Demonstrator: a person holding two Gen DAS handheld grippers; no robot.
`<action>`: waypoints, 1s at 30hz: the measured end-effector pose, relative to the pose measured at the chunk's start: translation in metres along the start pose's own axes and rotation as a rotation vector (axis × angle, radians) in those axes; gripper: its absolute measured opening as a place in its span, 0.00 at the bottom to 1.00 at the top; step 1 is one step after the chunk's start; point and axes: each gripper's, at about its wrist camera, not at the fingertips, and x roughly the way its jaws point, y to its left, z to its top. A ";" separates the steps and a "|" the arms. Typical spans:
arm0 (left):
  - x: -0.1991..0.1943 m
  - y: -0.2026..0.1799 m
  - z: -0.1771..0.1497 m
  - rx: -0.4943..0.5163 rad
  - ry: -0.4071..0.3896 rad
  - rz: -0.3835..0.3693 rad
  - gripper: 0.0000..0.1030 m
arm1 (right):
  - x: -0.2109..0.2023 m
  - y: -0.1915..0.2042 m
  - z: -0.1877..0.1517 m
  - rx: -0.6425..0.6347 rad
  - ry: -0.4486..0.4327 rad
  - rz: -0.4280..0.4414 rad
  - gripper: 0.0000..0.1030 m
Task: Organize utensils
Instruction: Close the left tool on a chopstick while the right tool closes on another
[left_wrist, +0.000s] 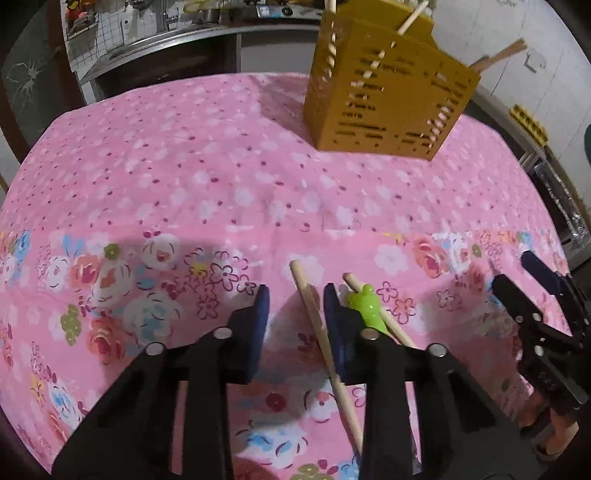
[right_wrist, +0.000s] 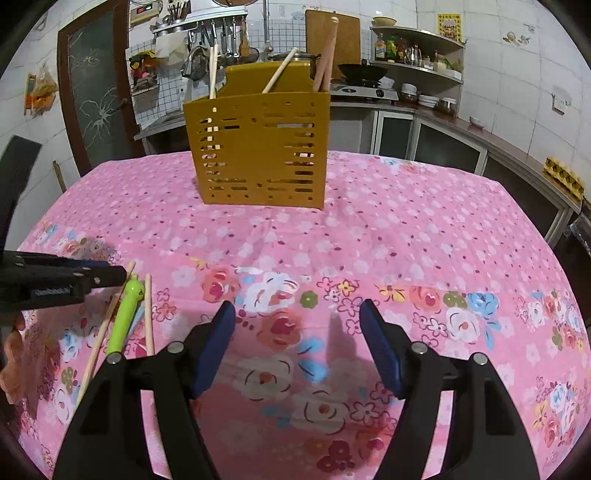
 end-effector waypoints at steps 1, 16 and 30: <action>0.002 0.001 0.000 -0.007 0.010 -0.005 0.23 | 0.000 0.000 -0.001 0.001 0.003 0.004 0.67; 0.009 -0.009 0.006 0.070 0.013 -0.001 0.05 | 0.010 0.047 -0.014 -0.069 0.073 0.091 0.66; 0.005 0.027 0.006 0.013 0.001 0.020 0.05 | 0.034 0.087 -0.007 -0.141 0.131 0.096 0.49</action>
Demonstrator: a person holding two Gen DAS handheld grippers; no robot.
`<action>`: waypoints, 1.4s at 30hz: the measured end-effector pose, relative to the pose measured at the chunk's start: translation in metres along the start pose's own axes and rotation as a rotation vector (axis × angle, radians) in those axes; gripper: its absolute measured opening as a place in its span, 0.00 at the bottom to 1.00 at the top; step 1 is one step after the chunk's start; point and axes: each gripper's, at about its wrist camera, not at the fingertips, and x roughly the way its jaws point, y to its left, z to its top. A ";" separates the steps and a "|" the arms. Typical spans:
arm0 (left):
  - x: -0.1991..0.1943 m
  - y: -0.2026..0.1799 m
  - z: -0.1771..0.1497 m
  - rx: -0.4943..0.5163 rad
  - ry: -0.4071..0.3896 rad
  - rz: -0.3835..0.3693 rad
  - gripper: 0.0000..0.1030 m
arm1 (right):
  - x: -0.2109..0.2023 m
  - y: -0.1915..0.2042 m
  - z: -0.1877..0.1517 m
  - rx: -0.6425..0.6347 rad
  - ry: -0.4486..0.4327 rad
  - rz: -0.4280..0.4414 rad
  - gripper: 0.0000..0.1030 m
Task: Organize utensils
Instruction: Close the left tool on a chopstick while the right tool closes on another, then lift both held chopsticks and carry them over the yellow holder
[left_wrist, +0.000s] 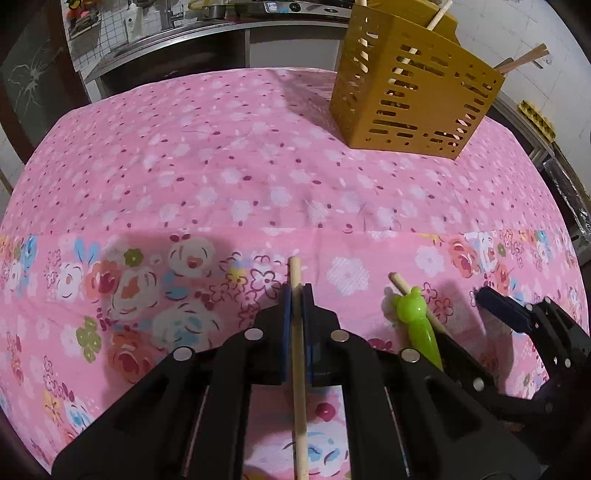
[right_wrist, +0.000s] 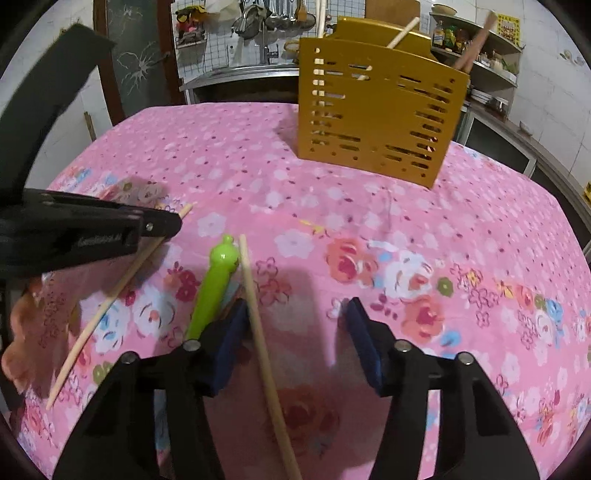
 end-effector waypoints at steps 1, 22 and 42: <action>0.000 0.000 0.000 0.000 0.001 0.000 0.05 | 0.003 0.000 0.004 0.007 0.005 -0.006 0.40; 0.009 -0.008 0.015 -0.010 0.034 0.039 0.05 | 0.043 -0.043 0.065 0.205 0.245 -0.058 0.06; -0.056 -0.014 0.022 -0.029 -0.216 0.014 0.05 | -0.042 -0.088 0.054 0.290 -0.057 -0.025 0.06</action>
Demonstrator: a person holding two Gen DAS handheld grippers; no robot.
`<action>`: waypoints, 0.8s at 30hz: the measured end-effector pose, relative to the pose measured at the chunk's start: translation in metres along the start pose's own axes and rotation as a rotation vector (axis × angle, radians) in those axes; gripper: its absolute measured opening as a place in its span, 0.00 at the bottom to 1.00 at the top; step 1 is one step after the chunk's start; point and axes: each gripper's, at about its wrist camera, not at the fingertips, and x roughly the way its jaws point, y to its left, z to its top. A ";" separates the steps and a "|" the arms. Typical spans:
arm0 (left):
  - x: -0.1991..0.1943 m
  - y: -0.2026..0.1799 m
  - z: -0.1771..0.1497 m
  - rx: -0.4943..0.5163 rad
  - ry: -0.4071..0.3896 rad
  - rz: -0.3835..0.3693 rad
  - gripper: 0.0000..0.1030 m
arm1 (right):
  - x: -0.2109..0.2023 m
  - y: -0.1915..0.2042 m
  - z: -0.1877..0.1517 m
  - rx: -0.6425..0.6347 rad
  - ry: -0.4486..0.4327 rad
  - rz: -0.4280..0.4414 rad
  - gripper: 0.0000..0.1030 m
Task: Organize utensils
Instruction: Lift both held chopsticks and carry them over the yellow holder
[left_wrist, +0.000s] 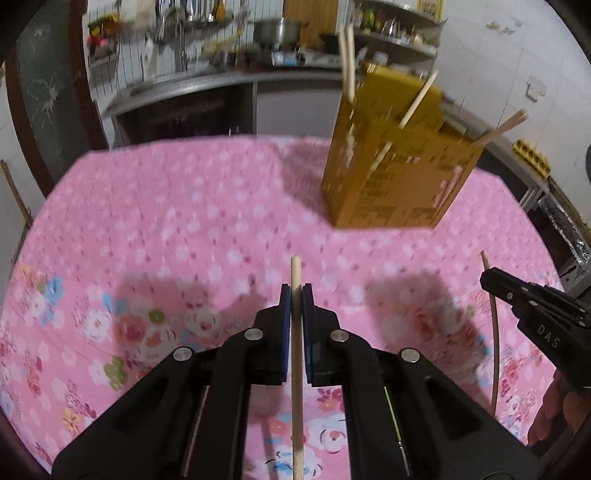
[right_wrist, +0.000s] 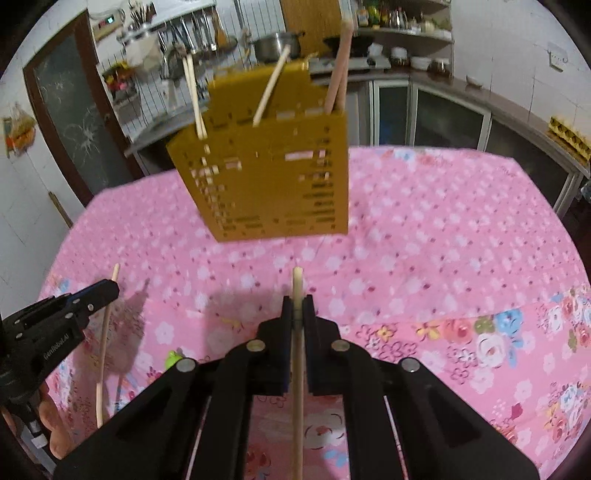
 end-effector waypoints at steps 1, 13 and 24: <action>-0.006 -0.002 0.002 0.004 -0.021 -0.006 0.05 | -0.002 -0.001 0.001 -0.001 -0.021 0.004 0.06; -0.045 -0.026 0.019 0.032 -0.197 -0.026 0.05 | -0.052 -0.011 0.011 -0.007 -0.271 0.038 0.06; -0.072 -0.047 0.045 0.061 -0.329 -0.052 0.05 | -0.079 -0.019 0.033 0.016 -0.436 0.053 0.06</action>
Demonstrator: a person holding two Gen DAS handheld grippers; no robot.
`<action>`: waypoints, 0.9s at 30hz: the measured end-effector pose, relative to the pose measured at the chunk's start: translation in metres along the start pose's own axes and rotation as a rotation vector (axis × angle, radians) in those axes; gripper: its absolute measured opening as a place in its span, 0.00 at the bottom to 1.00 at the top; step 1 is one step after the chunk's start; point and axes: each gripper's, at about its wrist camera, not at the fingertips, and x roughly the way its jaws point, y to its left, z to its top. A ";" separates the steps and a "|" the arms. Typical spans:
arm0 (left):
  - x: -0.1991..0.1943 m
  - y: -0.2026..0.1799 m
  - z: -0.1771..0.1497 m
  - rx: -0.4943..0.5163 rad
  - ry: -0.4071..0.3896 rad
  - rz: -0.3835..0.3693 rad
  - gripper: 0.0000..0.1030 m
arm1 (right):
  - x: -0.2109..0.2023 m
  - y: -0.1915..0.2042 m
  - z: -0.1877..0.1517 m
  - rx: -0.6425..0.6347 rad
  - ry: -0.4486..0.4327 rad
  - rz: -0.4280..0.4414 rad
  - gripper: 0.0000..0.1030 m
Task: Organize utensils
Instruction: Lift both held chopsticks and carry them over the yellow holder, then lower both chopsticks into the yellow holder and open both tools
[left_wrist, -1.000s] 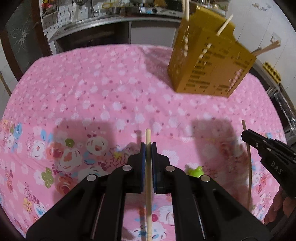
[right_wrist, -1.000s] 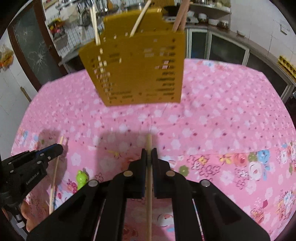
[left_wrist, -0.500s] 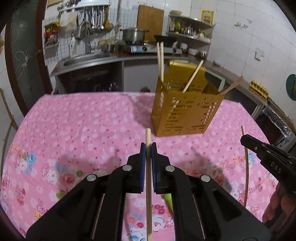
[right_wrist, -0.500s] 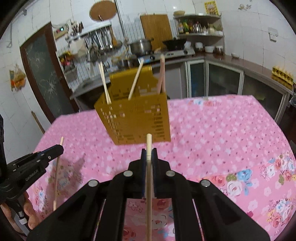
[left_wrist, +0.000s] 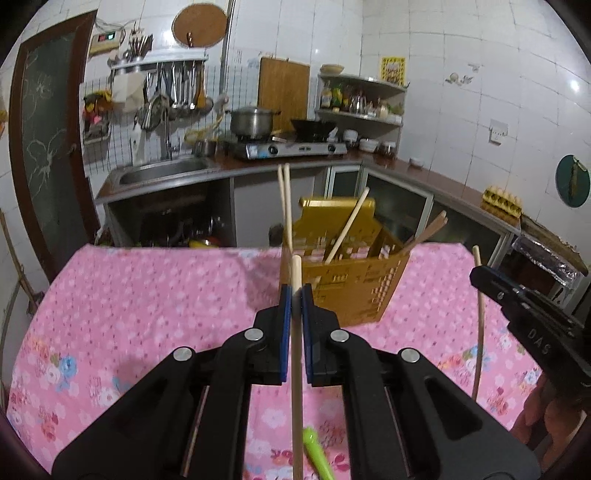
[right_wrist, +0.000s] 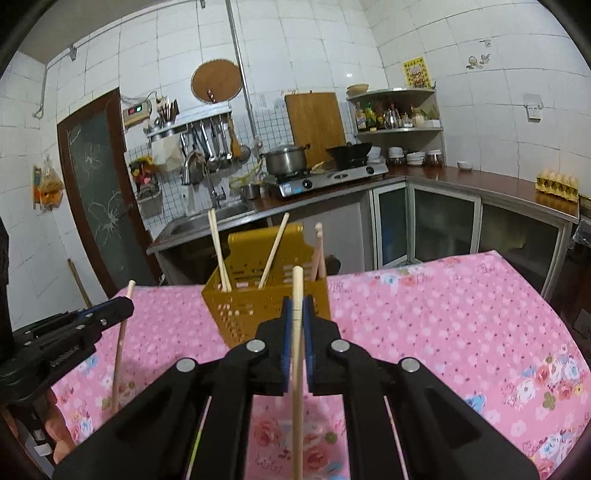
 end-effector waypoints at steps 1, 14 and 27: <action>-0.002 -0.002 0.006 0.002 -0.019 -0.003 0.05 | -0.001 0.000 0.003 0.003 -0.014 -0.001 0.06; -0.005 -0.014 0.084 -0.030 -0.237 -0.080 0.05 | 0.003 0.006 0.080 0.043 -0.324 0.087 0.06; 0.043 -0.020 0.129 -0.084 -0.500 -0.106 0.05 | 0.055 0.029 0.113 -0.007 -0.613 0.034 0.06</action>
